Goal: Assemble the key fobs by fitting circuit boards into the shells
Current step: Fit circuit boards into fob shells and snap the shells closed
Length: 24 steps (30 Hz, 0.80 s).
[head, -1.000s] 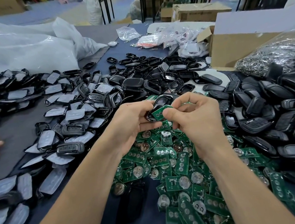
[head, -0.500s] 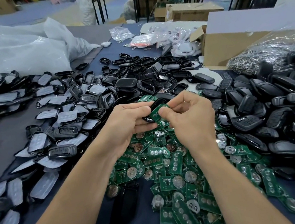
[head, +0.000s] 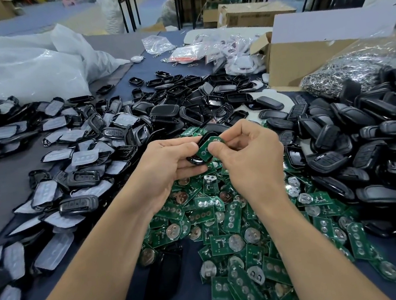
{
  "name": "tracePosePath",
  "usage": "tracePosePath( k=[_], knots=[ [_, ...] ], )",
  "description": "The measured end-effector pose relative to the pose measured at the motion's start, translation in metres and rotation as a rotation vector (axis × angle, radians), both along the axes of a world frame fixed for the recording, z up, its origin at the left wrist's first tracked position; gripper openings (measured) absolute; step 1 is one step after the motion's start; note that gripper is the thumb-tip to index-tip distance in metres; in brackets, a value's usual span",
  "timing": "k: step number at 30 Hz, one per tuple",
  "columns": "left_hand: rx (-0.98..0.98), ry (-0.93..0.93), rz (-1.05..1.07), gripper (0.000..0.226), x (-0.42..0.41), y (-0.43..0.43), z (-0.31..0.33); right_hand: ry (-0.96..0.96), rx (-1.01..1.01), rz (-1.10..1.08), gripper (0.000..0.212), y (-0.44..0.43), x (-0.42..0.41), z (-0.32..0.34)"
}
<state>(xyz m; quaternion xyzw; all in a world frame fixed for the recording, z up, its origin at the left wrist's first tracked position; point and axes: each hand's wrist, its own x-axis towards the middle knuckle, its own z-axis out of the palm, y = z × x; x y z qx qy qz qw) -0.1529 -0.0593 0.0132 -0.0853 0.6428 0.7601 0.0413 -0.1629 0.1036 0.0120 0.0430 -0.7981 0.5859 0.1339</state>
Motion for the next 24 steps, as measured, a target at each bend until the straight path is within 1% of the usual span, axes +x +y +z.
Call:
tracePosePath(
  k=[7, 9, 11, 14, 19, 24],
  knots=[
    [-0.006, 0.039, 0.004, 0.023, 0.001, 0.003, -0.002, 0.027, 0.023, -0.051, 0.022, -0.002, 0.0, -0.002],
    [-0.029, 0.074, 0.007, 0.027, 0.002, 0.005, -0.004, 0.032, 0.036, -0.057, 0.022, -0.002, -0.001, -0.002],
    [-0.06, 0.104, 0.016, 0.023, 0.003, 0.007, -0.006, 0.041, 0.044, -0.051, 0.022, -0.003, 0.0, -0.001],
    [-0.086, 0.134, 0.059, 0.026, 0.003, 0.009, -0.008, 0.062, 0.06, -0.056, 0.022, -0.004, 0.003, 0.0],
    [-0.116, 0.156, 0.08, 0.027, 0.003, 0.011, -0.007, 0.075, 0.021, -0.122, 0.023, -0.006, 0.006, 0.0],
    [-0.098, 0.173, 0.123, 0.028, 0.004, 0.013, -0.006, 0.053, 0.012, -0.123, 0.028, -0.004, 0.005, 0.002]
  ],
)
